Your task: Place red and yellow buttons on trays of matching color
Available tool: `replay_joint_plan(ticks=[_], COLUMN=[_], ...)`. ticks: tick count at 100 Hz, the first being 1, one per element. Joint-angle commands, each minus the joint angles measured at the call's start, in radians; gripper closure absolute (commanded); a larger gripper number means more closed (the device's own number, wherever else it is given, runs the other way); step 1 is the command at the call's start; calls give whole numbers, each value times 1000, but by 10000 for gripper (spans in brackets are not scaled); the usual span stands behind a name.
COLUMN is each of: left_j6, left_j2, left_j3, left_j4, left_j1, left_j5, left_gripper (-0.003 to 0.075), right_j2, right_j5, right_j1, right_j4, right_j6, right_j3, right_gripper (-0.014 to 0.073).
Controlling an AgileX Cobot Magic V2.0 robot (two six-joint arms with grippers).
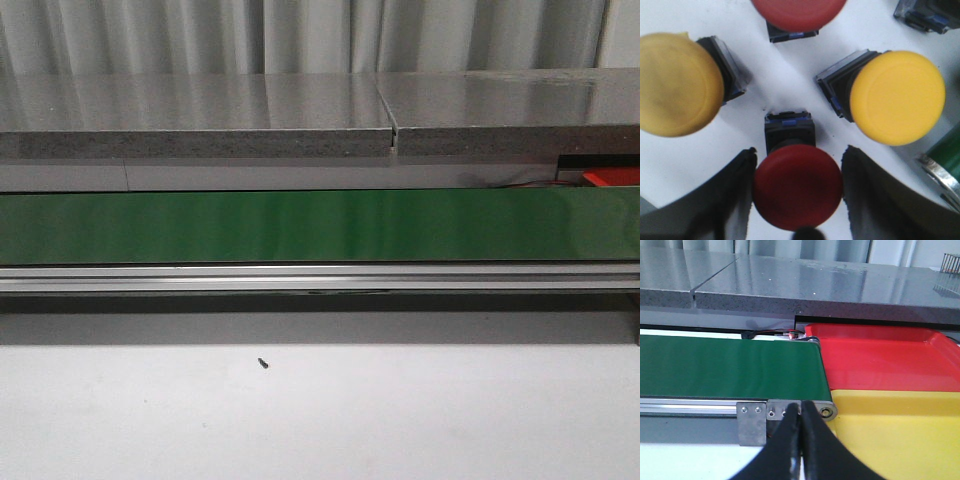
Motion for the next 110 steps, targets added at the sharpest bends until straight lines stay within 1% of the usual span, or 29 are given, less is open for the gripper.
replay_joint_plan(ticks=[1, 8, 15, 28, 35, 41, 47, 59, 78, 92, 110], left_j6=[-11, -11, -2, 9, 18, 56, 58, 59, 58, 45, 45], left_j2=[-37, -42, -60, -136, -192, -238, -284, -333, -292, -224, -123], left_j3=[-29, -29, -29, -29, -29, -29, -32, -89, -261, -358, -425], left_j4=[-14, -12, -10, -8, -8, -8, -8, -8, -8, -8, -8], left_j1=[2, 2, 2, -2, -9, -22, -33, -68, -150, -215, -302], left_j5=[-21, -22, -15, 19, 69, 107, 125, 153, 244, 254, 253], left_gripper=[456, 494, 513, 513, 513, 513, 513, 513, 513, 513, 513], right_j2=[-16, -16, -16, -16, -16, -16, -16, -16, -16, -16, -16], right_j5=[-78, -78, -78, -78, -78, -78, -78, -78, -78, -78, -78], right_j1=[-4, -4, -4, -4, -4, -4, -4, -4, -4, -4, -4], right_j4=[-14, -14, -14, -14, -14, -14, -14, -14, -14, -14, -14], right_j6=[-1, -1, -1, -1, -1, -1, -1, -1, -1, -1, -1], right_j3=[0, 0, 0, 0, 0, 0, 0, 0, 0, 0, 0], right_gripper=[663, 663, 663, 663, 663, 663, 663, 663, 663, 663, 663])
